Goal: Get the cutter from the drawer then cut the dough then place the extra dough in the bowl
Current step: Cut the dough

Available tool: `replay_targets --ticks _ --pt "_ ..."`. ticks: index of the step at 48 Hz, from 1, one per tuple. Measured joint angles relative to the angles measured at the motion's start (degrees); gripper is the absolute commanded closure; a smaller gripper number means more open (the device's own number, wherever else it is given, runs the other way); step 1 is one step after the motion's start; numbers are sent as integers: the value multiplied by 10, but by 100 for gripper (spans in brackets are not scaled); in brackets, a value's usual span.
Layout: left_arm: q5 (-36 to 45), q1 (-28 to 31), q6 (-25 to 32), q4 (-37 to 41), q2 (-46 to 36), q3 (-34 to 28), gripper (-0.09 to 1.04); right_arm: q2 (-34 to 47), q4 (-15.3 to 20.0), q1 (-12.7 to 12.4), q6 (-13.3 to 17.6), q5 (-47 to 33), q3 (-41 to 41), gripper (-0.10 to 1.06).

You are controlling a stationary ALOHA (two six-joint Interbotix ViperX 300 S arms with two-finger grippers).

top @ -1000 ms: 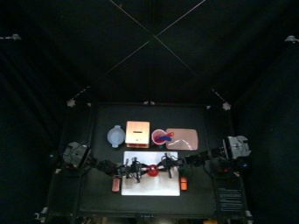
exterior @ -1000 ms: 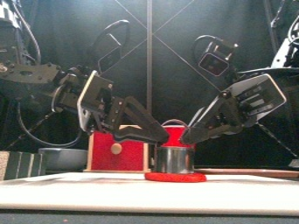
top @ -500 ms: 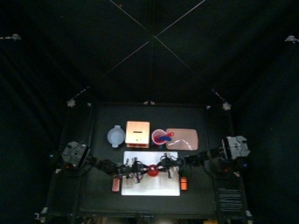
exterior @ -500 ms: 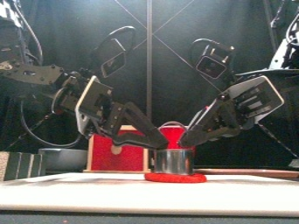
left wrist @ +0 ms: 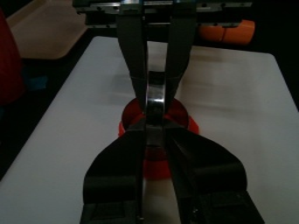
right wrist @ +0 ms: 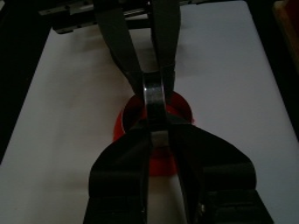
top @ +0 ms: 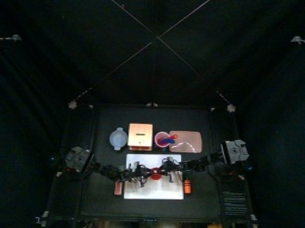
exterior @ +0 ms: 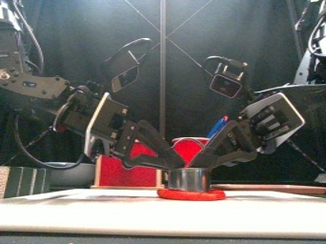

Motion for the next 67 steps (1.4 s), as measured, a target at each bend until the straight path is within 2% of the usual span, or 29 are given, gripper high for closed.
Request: replay_targets --ticks 13,24,33,43,58,67 --pt "5 -8 -8 -5 6 -7 37 21 47 23 -5 -15 -1 38" --pt "6 -8 -8 -5 4 -7 36 15 50 25 -10 -15 0 38" --pt "20 -3 -4 -3 -20 -8 35 -4 33 25 -10 -8 4 36" --pt "29 13 33 1 -45 -7 35 -37 -4 22 -5 25 9 35" --pt "42 35 68 13 -67 1 34 -63 -21 21 -4 105 -18 29" --pt "43 37 69 25 -67 -3 20 -63 -35 19 -4 141 -40 22"
